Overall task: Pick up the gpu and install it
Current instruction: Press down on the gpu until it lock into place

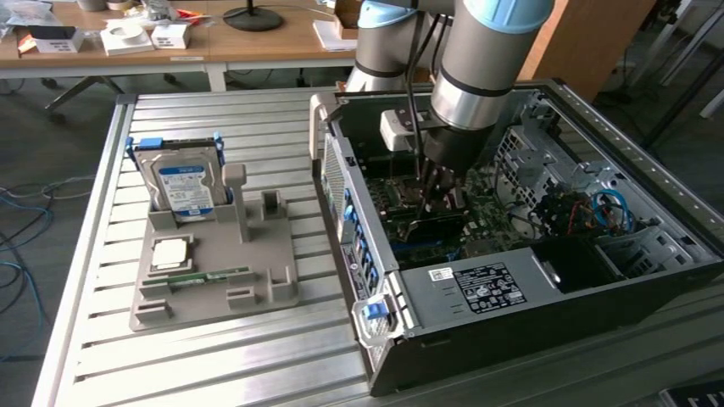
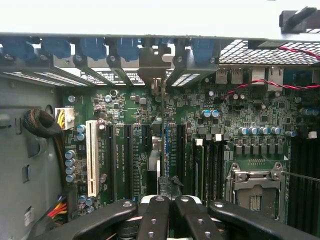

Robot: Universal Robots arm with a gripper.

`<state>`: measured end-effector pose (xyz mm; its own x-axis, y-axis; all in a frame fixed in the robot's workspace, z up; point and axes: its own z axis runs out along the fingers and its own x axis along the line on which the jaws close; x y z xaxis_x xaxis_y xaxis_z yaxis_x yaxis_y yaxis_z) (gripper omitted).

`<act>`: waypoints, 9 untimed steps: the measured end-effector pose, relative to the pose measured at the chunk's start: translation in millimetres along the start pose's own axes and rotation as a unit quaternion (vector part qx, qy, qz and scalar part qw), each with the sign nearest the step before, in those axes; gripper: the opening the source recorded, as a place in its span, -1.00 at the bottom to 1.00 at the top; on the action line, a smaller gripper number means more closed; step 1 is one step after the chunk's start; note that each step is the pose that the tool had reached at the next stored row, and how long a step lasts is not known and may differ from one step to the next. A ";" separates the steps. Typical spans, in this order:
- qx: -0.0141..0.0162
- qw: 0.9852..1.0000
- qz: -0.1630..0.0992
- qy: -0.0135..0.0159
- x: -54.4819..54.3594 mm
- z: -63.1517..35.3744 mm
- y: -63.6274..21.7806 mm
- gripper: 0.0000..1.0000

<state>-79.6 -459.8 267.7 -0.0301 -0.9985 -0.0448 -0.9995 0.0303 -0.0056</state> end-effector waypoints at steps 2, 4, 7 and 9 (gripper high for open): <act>0.000 1.000 0.000 0.000 -0.1 0.3 0.0 -0.79; 0.000 1.000 0.000 0.000 -0.9 0.9 0.0 -0.79; 0.000 1.000 0.000 0.000 -2.5 1.4 0.1 -0.79; 0.000 1.000 0.000 0.000 -3.3 1.5 0.1 -0.79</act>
<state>-79.6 -456.5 266.4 -0.0300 -0.9985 -0.0448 -0.9995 0.0303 -0.0055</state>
